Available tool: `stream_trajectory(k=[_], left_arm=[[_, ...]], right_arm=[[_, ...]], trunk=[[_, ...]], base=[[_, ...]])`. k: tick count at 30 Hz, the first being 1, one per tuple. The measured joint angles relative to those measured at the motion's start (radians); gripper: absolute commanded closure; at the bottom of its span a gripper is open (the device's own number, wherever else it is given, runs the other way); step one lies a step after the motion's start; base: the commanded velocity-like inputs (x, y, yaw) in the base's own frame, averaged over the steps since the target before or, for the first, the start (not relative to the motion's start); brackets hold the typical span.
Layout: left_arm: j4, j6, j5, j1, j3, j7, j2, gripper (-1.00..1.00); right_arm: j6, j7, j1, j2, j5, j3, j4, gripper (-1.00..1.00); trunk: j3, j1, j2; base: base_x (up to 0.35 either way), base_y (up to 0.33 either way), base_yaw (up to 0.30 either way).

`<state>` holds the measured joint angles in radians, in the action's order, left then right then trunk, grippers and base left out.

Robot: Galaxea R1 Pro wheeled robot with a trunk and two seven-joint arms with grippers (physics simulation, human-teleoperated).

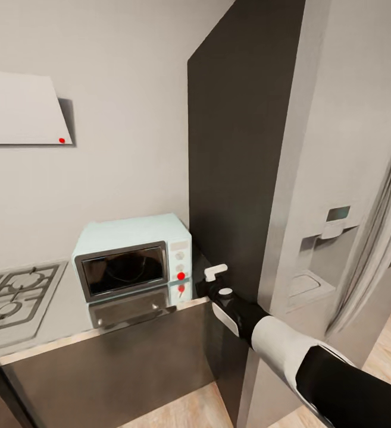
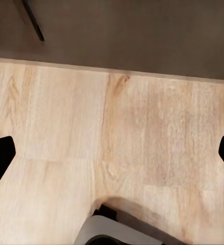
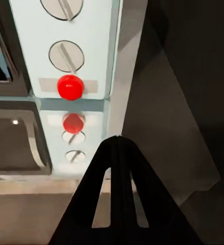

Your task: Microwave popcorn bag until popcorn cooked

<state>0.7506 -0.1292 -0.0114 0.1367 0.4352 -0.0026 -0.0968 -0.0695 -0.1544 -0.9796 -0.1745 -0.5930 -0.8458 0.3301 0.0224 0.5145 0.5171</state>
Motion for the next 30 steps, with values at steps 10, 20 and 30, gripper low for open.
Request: stream_trajectory(k=[10,20,30], left_arm=[[-0.104,0.0,0.005,-0.058,0.0,0.001,0.002,-1.0],[-0.141,0.0,0.006,-0.071,0.001,0.001,0.006,-1.0],[-0.142,0.0,0.007,-0.071,0.001,0.0,0.006,-1.0]], right_arm=[[0.006,0.032,0.042,0.0,-0.007,0.0,0.008,1.0],[0.006,0.033,0.053,0.0,-0.004,0.0,0.033,1.0],[0.006,0.033,0.057,0.0,-0.002,0.001,0.037,1.0]], trunk=[[0.0,0.0,0.0],[0.0,0.0,0.0],[0.0,0.0,0.0]], base=[[0.137,-0.001,0.0],[0.111,0.0,0.0],[0.08,0.025,0.0]])
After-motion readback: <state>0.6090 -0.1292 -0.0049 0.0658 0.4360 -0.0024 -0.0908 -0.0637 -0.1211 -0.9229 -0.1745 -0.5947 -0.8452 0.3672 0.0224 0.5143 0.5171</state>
